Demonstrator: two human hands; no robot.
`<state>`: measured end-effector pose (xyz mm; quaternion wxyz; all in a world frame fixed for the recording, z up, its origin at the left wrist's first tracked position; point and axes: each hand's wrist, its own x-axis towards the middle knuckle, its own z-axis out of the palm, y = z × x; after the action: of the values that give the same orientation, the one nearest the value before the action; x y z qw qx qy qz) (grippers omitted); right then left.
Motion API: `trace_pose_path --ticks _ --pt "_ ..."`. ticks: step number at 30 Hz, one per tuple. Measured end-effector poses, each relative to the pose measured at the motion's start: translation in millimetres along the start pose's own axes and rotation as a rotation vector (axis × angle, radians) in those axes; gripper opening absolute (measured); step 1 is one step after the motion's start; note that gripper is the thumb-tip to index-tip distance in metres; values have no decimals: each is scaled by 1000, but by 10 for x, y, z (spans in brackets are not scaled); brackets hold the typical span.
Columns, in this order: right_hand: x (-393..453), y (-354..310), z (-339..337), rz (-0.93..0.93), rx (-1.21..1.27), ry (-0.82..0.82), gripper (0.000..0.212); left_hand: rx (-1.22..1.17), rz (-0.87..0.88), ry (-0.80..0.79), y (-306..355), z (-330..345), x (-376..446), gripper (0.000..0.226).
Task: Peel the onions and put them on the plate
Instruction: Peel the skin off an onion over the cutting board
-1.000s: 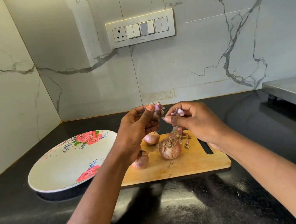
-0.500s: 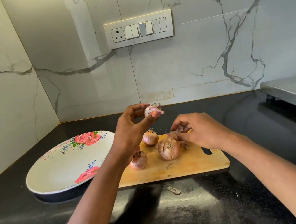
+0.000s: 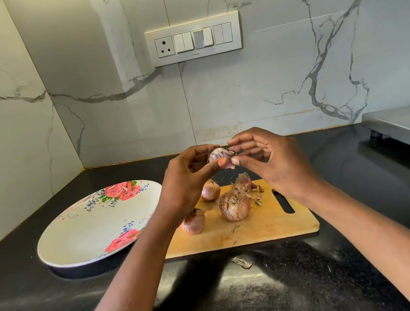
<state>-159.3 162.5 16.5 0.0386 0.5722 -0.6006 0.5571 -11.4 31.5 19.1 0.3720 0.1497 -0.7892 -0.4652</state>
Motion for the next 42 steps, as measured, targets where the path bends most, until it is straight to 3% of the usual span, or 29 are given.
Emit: trace_pose_path --ticks 13,29,36,39,42 --pt "-16 52 -35 -207 -146 77 19 -38 27 -12 19 0 -20 45" --pt "-36 -10 60 -223 -213 164 9 -88 44 -62 23 -22 -19 39" --pt "20 102 -16 -59 -57 107 14 -108 31 -106 76 -18 -34 42" --pt "25 137 -36 -3 -113 80 16 -153 9 -99 96 -36 -38 44" --pt "6 176 -79 87 -247 -56 18 -164 5 -105 97 -52 -40 36"
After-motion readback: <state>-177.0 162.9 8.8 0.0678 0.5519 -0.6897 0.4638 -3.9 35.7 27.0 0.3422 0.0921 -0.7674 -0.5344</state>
